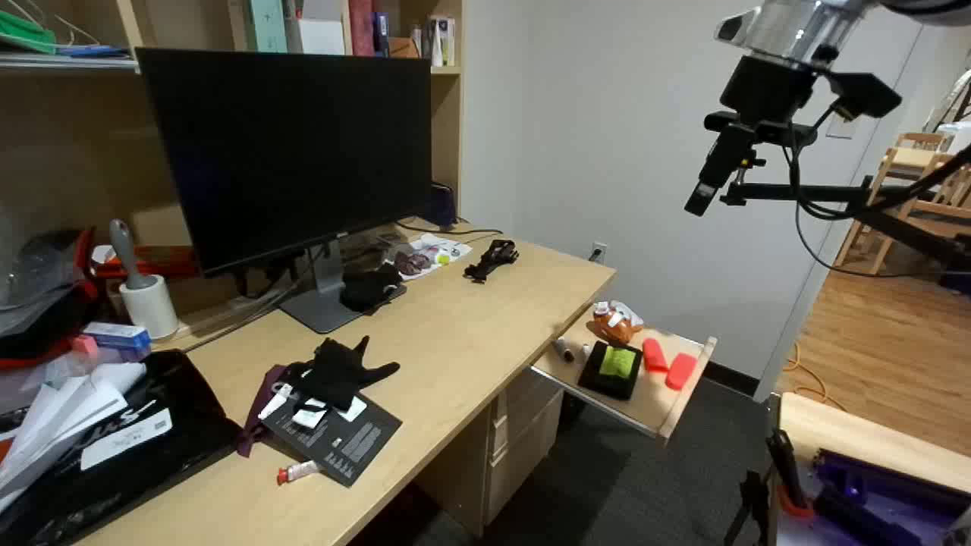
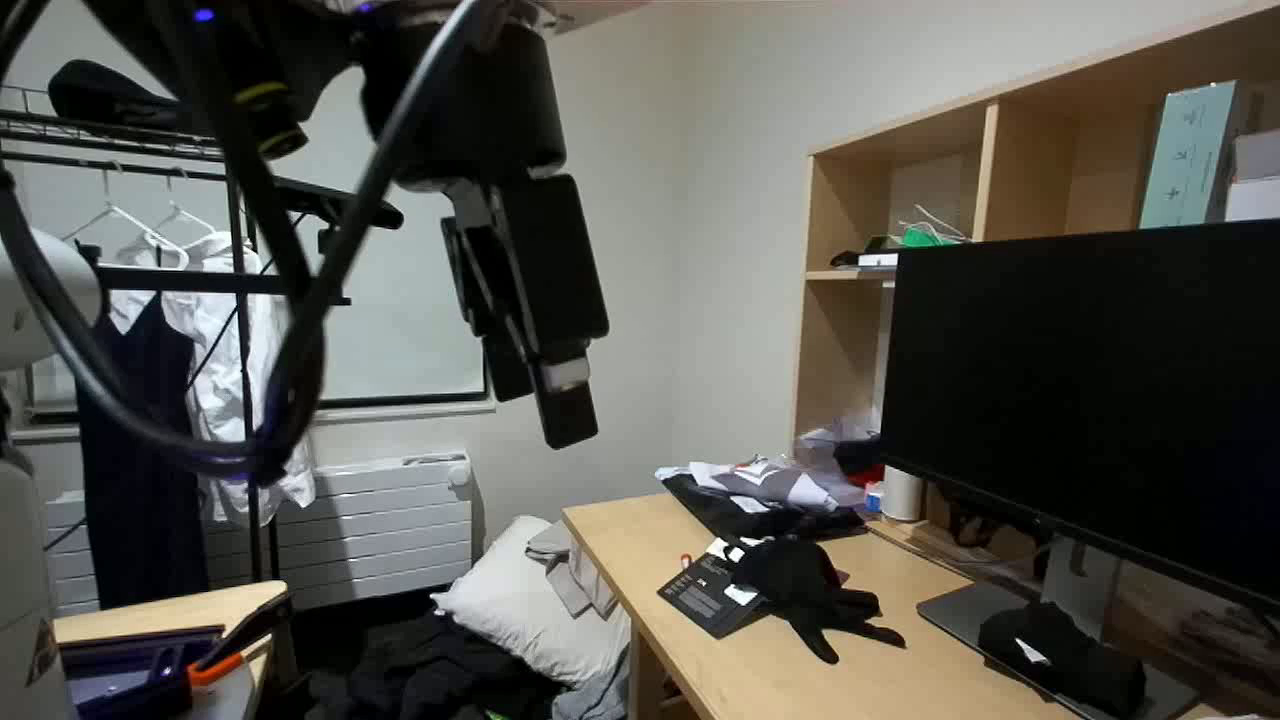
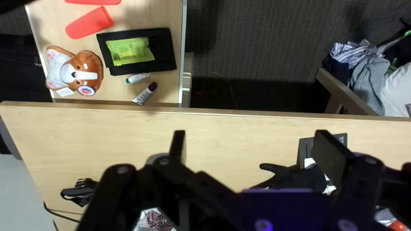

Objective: Take the papers on the black object and move them to the right on the desk

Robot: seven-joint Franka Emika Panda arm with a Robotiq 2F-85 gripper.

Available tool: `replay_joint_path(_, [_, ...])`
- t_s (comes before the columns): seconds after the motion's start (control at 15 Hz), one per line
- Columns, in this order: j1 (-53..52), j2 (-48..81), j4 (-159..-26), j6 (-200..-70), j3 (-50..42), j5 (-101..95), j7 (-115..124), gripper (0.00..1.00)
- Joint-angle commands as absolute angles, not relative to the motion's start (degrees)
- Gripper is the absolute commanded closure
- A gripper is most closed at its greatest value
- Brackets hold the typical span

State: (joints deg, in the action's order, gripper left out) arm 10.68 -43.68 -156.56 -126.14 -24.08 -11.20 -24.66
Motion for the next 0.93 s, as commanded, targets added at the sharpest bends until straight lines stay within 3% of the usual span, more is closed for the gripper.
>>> replay_joint_path(0.0, [11.52,-43.45,-156.50,-126.10,-23.22,-10.36,-25.26,0.00])
replay_joint_path(0.4, [6.08,-34.94,-154.04,-133.64,-18.78,-6.97,-20.33,0.00])
replay_joint_path(0.87, [0.37,-14.13,-142.75,-143.10,-12.34,-1.82,-14.64,0.00])
